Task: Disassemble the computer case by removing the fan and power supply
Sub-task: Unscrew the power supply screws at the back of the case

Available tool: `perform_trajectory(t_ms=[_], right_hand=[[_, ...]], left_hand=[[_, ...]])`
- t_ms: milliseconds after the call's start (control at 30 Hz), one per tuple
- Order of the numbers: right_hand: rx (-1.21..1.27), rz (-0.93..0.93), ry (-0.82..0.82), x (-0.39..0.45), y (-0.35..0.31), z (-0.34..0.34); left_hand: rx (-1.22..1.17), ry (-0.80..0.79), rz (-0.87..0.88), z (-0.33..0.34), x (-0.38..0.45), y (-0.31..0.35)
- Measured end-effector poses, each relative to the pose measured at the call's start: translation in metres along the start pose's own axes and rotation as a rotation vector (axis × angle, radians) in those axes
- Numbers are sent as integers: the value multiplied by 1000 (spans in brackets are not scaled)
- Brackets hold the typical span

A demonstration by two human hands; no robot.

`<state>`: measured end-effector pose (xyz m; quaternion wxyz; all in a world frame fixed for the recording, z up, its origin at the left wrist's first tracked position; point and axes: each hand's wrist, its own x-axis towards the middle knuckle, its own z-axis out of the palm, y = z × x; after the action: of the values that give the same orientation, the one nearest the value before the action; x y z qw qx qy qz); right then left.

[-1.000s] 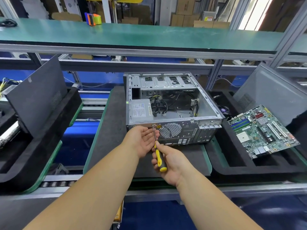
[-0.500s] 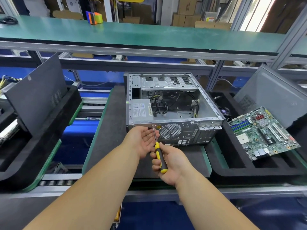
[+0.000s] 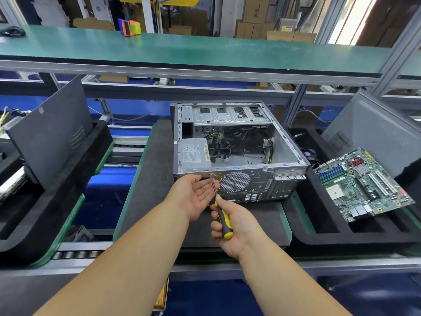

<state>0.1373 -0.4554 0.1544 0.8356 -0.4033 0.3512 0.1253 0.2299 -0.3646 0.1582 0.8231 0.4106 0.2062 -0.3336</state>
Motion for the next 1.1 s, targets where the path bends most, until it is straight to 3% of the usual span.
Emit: perform_trajectory(t_ms=[167,400,1100], right_hand=[[-10,2,5,0,-4,-1],[61,64,-113,-6,-10,1],[34,13,-6,-1,-2,3]], left_hand=[[15,-9,7,-2,0,0],[-3,15,6,1,-2,-2],[26,20,6,2,-2,-1]])
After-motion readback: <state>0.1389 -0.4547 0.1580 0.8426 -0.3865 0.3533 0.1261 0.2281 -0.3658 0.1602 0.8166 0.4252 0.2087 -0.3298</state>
